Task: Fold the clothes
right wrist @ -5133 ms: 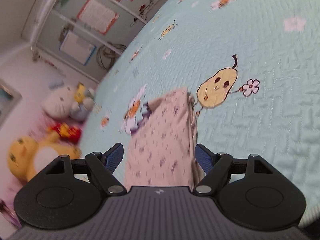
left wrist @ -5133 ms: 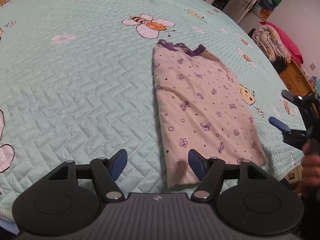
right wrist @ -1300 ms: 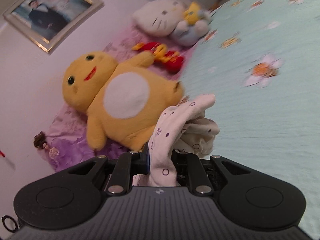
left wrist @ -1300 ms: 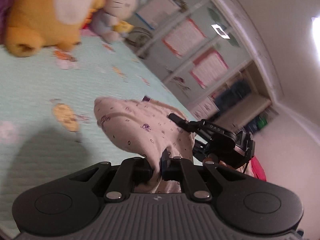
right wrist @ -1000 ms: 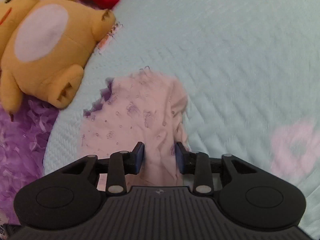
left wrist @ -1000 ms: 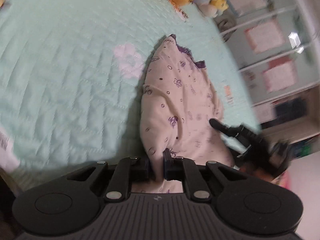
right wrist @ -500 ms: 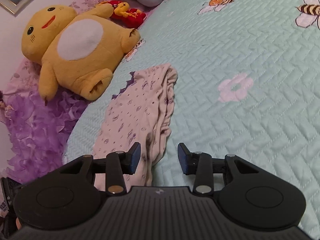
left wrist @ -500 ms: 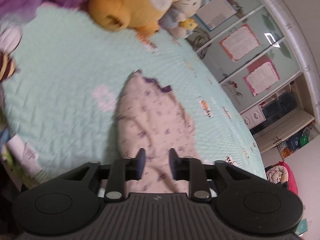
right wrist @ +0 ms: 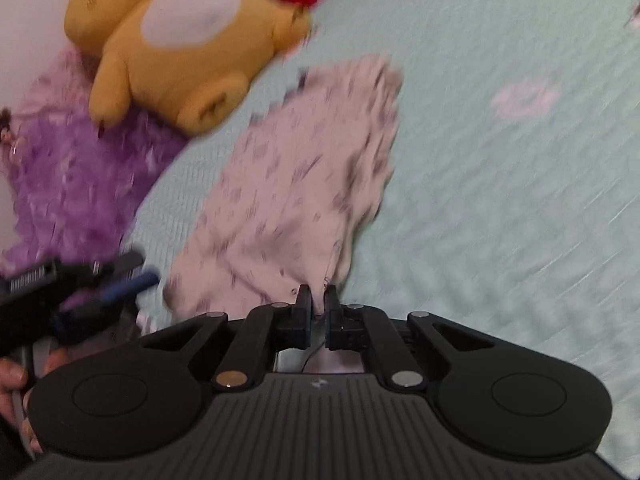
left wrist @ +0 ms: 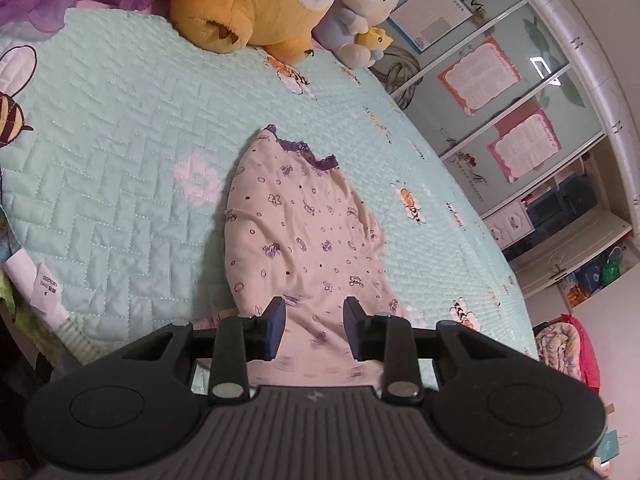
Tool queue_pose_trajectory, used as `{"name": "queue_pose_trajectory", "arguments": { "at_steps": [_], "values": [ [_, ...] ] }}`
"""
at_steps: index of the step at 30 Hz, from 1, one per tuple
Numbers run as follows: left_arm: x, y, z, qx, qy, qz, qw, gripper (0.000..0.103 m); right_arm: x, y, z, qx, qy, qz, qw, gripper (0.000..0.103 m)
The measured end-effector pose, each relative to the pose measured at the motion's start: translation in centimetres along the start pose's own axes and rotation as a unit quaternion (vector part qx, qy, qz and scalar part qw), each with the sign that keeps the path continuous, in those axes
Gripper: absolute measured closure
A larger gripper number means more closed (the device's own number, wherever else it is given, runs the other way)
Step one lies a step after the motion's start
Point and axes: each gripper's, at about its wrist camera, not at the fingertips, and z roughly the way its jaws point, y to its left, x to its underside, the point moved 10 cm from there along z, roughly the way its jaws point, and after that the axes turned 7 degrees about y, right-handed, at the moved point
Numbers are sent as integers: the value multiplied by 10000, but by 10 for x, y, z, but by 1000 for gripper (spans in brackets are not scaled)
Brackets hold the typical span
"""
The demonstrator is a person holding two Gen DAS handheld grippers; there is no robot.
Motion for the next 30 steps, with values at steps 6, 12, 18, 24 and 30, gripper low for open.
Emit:
{"name": "queue_pose_trajectory", "arguments": {
  "at_steps": [6,12,18,24,30],
  "values": [
    [-5,-7,9,75,53,68,9999,68,8,-13,7,-186,887,107,9958,82],
    [-22,-22,28,94,119,316,9994,65,-62,-4,-22,-24,-375,-122,9992,55],
    [-36,-30,57,87,192,475,9986,65,-156,-22,34,490,-741,-345,9954,53],
    [-42,-23,76,117,299,456,9984,65,-199,-35,103,814,-473,-910,9914,60],
    [-46,-18,84,218,344,431,9982,65,-193,-25,119,832,-210,-1576,9838,99]
  ]
}}
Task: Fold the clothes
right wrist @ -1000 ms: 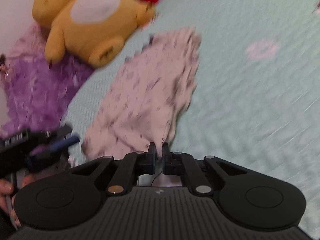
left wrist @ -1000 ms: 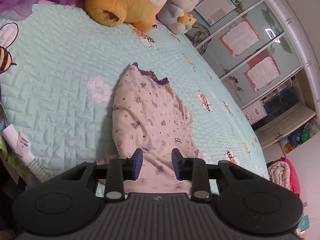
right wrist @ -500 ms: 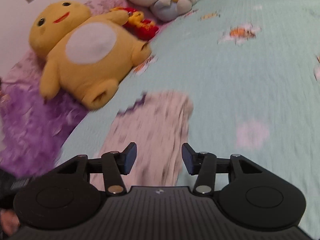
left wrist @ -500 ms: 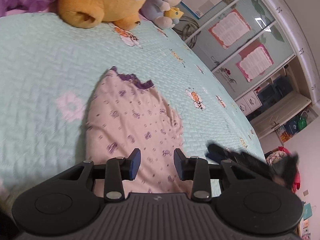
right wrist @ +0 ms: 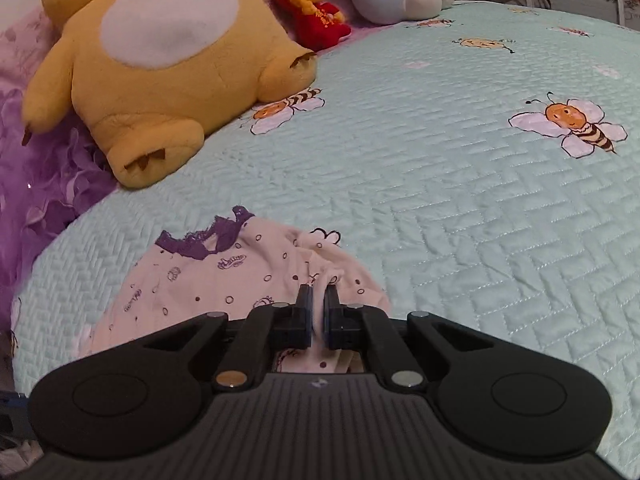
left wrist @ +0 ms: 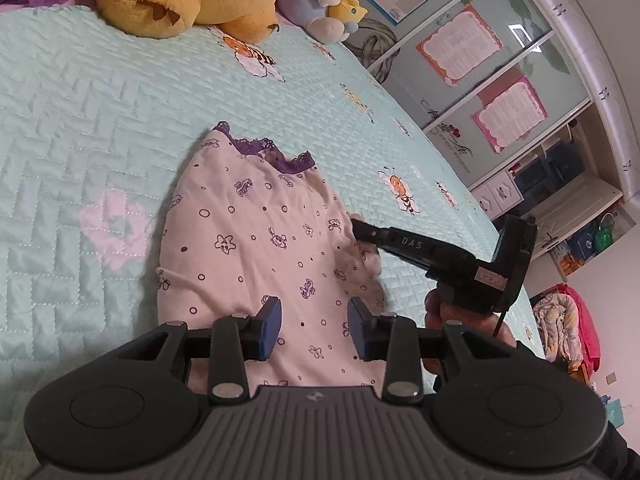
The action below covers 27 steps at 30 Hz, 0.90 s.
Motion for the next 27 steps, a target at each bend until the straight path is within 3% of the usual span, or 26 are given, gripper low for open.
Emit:
{"name": "queue_pose_trajectory", "arguments": {
  "at_steps": [7,10,11,14,16,18,20,23,25,27],
  "values": [
    [-7,5,9,3,-83,-42,10000,61,-50,12,-17,67,-748,-333,9966,99],
    [-4,7,11,-41,-30,-96,9999,61,-26,-7,29,575,293,-251,9976,94],
    [-2,7,9,-35,-32,-69,10000,61,-19,-12,28,594,249,-132,9978,93],
    [-2,5,1,-16,-91,12,10000,59,-14,-13,-14,378,-394,346,9979,82],
    [-7,4,-2,-16,-173,43,9998,57,-8,-2,-44,199,-809,275,9961,77],
    [-15,3,-1,-46,-263,21,9996,57,-1,14,-61,15,-951,86,9954,74],
    [-24,1,3,-52,-347,63,9994,54,8,22,-54,-277,-712,86,9970,74],
    [-22,11,16,-350,-200,-32,9992,54,21,35,-45,-701,-348,86,9969,75],
    [-13,14,15,-376,-143,-61,9992,54,43,11,-30,-63,27,116,9999,77],
    [-6,10,5,-331,-210,28,9992,54,54,-5,-43,-30,-135,346,9993,75]
  ]
}}
